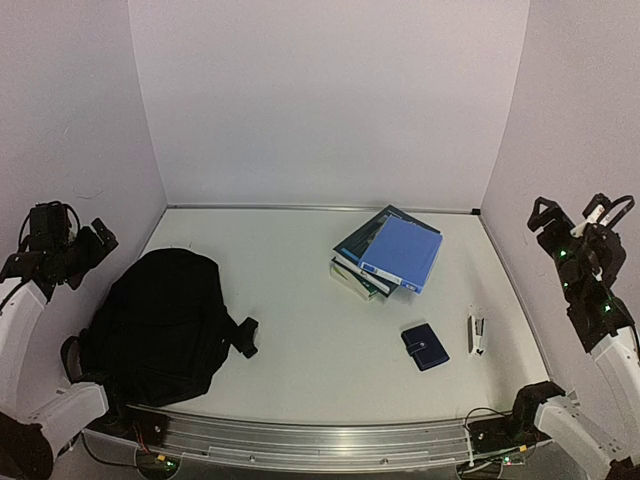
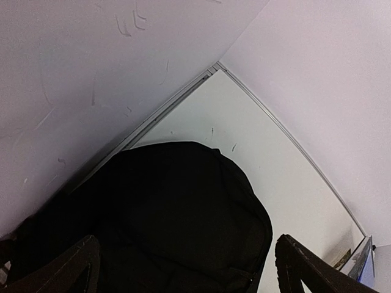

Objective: Pack the student bag
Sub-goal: Adjust the student bag at the center of the board.

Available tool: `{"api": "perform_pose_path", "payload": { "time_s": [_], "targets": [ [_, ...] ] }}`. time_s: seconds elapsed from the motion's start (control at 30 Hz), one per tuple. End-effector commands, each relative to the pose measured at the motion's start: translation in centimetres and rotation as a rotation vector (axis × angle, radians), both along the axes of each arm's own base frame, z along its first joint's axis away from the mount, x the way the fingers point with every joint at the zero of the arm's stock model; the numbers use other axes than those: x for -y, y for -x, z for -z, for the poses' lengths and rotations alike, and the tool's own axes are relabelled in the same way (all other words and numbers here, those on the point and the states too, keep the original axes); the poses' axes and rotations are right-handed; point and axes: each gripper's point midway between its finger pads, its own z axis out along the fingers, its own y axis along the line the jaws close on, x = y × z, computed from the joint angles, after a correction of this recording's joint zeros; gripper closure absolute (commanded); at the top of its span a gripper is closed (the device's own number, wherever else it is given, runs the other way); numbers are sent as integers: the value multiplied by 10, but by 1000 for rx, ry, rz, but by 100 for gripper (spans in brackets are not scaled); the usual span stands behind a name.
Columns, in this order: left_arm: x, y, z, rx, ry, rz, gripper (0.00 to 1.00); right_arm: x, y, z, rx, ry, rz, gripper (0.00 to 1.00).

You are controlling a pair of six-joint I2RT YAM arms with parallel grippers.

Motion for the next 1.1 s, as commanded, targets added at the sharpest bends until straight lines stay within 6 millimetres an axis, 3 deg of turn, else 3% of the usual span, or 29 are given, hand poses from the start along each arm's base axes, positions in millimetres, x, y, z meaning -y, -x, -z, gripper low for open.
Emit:
{"api": "perform_pose_path", "payload": {
  "time_s": [0.0, 0.2, 0.33, 0.47, 0.83, 0.93, 1.07],
  "targets": [
    [0, 0, 3, -34, 30, -14, 0, -4, 0, -1, -6, 29, -26, 2],
    [19, -10, -3, 20, 75, 93, 3, -26, -3, 0, -10, 61, -157, 2],
    [35, -21, 9, 15, 182, 146, 11, -46, -8, 6, -25, 51, -275, 2],
    [56, -35, 28, 3, 238, 192, 13, -59, -11, 15, -44, 23, -343, 2],
    [180, -75, 107, -274, 21, 416, 10, -68, -15, 36, -92, -18, -396, 2],
    [203, -83, 119, -313, -23, 459, 9, -71, -16, 40, -102, -29, -417, 2],
    [219, -90, 140, -373, -74, 484, 10, -74, -18, 45, -117, -36, -428, 2]
  ]
}}
